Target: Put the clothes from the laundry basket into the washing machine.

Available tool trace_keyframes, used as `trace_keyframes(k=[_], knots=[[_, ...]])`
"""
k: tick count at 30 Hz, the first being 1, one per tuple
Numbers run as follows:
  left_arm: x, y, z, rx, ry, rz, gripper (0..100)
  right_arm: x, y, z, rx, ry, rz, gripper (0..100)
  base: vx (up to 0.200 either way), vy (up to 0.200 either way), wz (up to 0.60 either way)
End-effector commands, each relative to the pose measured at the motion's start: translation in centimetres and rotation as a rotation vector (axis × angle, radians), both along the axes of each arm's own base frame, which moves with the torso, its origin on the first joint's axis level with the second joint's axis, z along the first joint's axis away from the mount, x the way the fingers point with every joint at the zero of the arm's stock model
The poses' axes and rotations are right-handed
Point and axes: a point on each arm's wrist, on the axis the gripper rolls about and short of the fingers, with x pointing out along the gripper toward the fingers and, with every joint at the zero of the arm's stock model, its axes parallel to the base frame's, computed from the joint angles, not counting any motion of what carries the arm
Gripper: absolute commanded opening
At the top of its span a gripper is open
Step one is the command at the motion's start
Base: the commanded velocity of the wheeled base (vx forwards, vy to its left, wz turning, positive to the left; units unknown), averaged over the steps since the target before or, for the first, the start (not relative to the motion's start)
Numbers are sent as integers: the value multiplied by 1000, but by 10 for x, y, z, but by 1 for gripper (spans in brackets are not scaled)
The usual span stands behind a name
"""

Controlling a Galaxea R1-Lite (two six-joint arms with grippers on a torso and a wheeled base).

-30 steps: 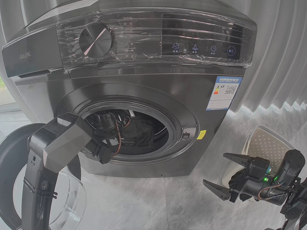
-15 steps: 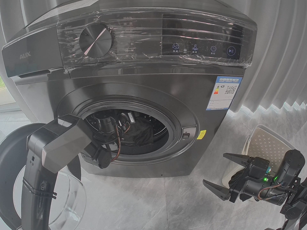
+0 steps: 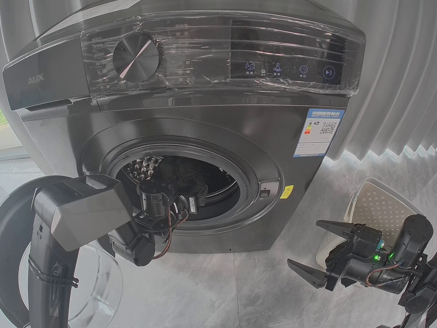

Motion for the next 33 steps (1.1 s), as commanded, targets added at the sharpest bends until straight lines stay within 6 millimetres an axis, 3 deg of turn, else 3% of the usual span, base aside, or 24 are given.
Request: trace_keyframes(k=[1,9,10,16,25,28,33], knots=[[-5,-1,0,5,8,-7,100,-3,-2,-3,-16,13,2,100,0,0,0],[-38,-16,1,11,20,-76,100,-3,-1,-3,-16,11,6,100,0,0,0],[-57,-21,-3,21,38,-113,100,-3,-1,-3,-16,11,6,100,0,0,0],[-107,-28,-8,42,66,-202,100,-3,-1,-3,-17,11,4,100,0,0,0],[-154,-19,37,0,43,-270,100,-3,-1,-2,-12,5,6,100,0,0,0],[-184,-9,67,-88,17,-298,100,-3,-2,-2,-10,3,6,100,0,0,0],[-210,10,96,-163,-39,-272,100,-4,-1,-2,-13,4,8,100,0,0,0]])
